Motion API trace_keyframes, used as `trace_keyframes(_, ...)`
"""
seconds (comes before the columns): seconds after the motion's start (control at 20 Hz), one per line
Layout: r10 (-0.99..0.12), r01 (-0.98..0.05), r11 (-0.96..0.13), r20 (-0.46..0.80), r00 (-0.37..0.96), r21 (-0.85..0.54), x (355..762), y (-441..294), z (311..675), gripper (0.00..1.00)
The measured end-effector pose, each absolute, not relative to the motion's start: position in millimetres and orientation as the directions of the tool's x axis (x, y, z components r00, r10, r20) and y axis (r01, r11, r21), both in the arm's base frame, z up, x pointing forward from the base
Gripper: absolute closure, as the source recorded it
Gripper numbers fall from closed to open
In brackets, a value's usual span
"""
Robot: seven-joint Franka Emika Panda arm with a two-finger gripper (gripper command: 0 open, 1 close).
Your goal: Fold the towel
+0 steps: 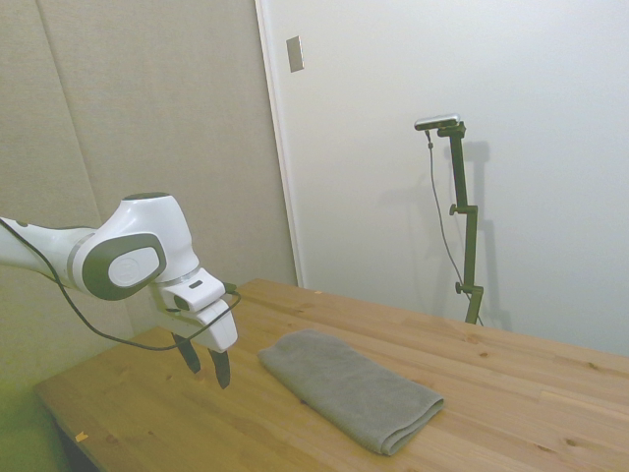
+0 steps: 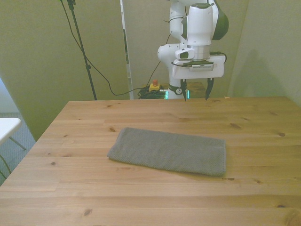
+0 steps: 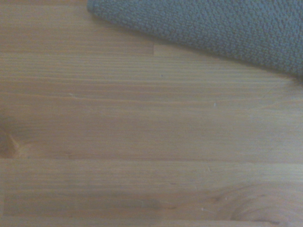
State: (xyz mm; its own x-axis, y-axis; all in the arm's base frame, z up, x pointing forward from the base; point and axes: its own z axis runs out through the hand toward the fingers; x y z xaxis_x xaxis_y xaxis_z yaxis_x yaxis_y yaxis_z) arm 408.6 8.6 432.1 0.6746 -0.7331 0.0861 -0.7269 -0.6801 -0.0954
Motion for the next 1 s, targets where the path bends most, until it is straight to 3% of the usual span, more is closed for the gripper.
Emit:
trace_keyframes(0.35, -0.741, -0.729, -0.671, 0.126, 0.660, -0.131, 430.1, 9.0, 440.3, 0.00)
trace_keyframes(0.5, -0.742, -0.740, -0.667, 0.169, 0.649, -0.086, 452.1, 29.9, 437.8, 0.00)
trace_keyframes(1.0, -0.789, -0.858, -0.510, 0.365, 0.494, 0.058, 603.4, 71.4, 401.1, 0.00)
